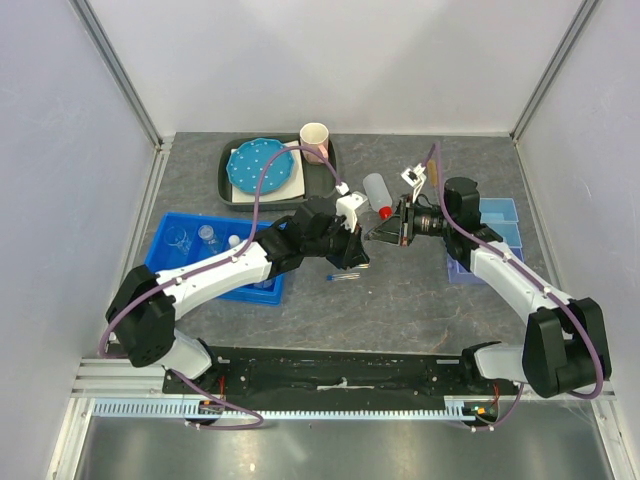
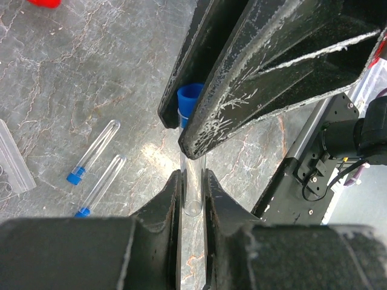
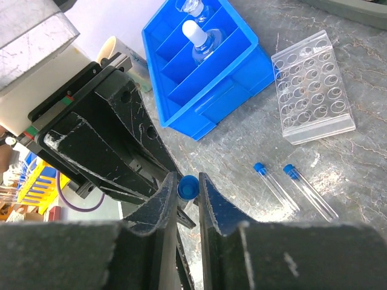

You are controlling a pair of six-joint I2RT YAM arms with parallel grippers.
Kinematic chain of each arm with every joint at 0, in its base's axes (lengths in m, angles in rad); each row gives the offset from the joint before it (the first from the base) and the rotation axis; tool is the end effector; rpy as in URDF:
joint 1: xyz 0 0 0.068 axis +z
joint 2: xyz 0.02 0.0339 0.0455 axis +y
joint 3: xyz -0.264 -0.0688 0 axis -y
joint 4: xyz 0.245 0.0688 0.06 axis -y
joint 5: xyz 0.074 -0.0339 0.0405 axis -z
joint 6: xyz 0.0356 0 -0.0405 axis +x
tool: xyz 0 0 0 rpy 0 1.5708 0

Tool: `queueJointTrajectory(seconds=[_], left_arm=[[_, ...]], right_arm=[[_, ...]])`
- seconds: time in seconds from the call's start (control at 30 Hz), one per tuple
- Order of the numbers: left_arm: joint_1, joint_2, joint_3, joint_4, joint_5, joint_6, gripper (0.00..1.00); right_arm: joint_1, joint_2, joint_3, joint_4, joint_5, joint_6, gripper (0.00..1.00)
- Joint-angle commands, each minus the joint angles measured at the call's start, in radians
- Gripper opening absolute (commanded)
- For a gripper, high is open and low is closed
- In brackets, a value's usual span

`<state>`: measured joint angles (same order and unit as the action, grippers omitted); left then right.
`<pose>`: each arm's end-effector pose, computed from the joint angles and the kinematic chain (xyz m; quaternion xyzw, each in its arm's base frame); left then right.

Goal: Organize the chemistry lab equipment

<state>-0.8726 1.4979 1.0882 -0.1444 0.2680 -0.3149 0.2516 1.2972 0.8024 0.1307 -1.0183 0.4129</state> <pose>0.2123 -0.2677 0.2772 0.3008 0.8144 -0.3666 0.3345 0.2630 0.0989 0.2711 -0.2177 0.7389 0.5410 0.3374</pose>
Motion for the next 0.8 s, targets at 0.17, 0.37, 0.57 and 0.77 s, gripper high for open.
queueJointTrajectory(seconds=[0.17, 0.37, 0.57, 0.77], left_arm=[[0.011, -0.088, 0.013, -0.014, -0.053, -0.004, 0.64], [0.086, -0.259, -0.025, -0.11, -0.078, 0.036, 0.83], [0.142, -0.425, -0.079, -0.283, -0.24, 0.224, 0.96], [0.147, -0.564, -0.163, -0.33, -0.354, 0.264, 1.0]], right_arm=[[-0.031, -0.044, 0.05, -0.019, -0.008, -0.077, 0.13], [-0.187, -0.114, 0.089, -0.166, 0.073, -0.253, 0.13], [-0.446, -0.125, 0.164, -0.327, 0.116, -0.399, 0.14], [-0.609, -0.078, 0.196, -0.355, 0.335, -0.598, 0.15]])
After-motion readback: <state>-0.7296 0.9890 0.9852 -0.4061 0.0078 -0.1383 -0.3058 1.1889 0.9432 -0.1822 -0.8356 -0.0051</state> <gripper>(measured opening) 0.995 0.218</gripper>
